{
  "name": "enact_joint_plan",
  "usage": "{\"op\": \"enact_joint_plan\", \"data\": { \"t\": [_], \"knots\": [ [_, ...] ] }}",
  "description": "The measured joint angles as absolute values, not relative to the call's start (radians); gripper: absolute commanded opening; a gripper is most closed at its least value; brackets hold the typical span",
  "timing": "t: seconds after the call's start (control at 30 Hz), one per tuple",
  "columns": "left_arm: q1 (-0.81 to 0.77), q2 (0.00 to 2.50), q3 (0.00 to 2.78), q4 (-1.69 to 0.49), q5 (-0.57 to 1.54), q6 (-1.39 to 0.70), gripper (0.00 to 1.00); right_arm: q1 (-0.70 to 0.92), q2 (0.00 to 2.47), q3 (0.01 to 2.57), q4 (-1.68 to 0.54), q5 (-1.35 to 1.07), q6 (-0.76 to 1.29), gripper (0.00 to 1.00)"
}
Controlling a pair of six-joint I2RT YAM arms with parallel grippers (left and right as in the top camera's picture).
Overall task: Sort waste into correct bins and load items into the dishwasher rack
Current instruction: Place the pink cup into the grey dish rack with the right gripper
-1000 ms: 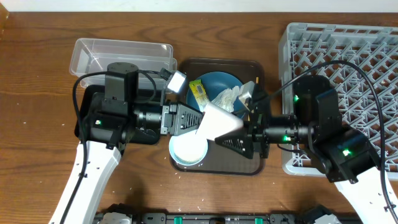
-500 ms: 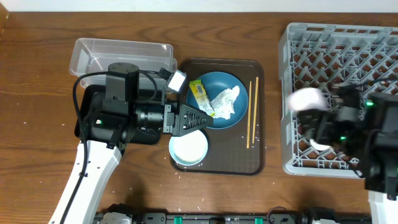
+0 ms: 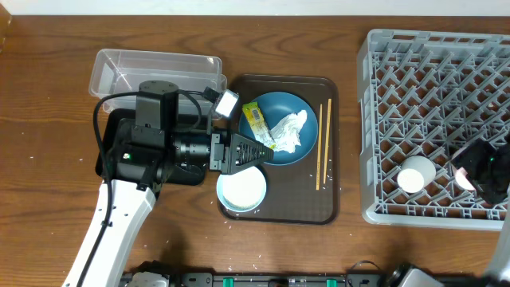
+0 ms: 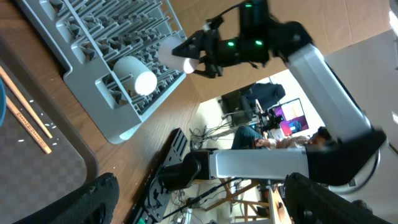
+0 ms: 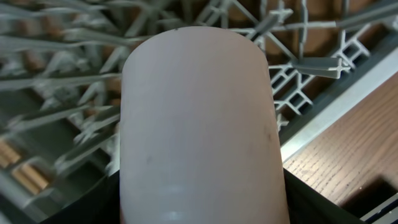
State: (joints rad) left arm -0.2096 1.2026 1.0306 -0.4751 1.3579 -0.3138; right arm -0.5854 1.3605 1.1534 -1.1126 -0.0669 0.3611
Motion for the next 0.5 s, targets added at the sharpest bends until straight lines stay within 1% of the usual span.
{"op": "enact_joint_plan", "data": {
  "t": [0.07, 0.1, 0.13, 0.2, 0.27, 0.37, 0.5],
  "knots": [
    [-0.210, 1.203, 1.031, -0.478, 1.358, -0.314, 0.88, -0.609, 1.421, 1.153, -1.096, -0.076, 0.369, 0.64],
    [-0.210, 1.203, 1.031, -0.482, 1.357, -0.314, 0.88, -0.619, 1.444, 1.152, -1.090, -0.085, 0.372, 0.68],
    [-0.210, 1.203, 1.031, -0.485, 1.358, -0.314, 0.88, -0.632, 1.478, 1.152, -1.078, -0.107, 0.375, 0.78],
    [-0.210, 1.203, 1.031, -0.490, 1.357, -0.314, 0.88, -0.644, 1.518, 1.151, -1.050, -0.144, 0.378, 0.87],
    [-0.210, 1.203, 1.031, -0.490, 1.358, -0.314, 0.88, -0.648, 1.539, 1.151, -1.036, -0.171, 0.382, 0.93],
    [-0.210, 1.203, 1.031, -0.494, 1.357, -0.314, 0.88, -0.660, 1.554, 1.151, -1.035, -0.252, 0.386, 0.93],
    [-0.210, 1.203, 1.031, -0.523, 1.351, -0.314, 0.88, -0.698, 1.551, 1.179, -1.068, -0.393, 0.374, 0.92]
  ]
}}
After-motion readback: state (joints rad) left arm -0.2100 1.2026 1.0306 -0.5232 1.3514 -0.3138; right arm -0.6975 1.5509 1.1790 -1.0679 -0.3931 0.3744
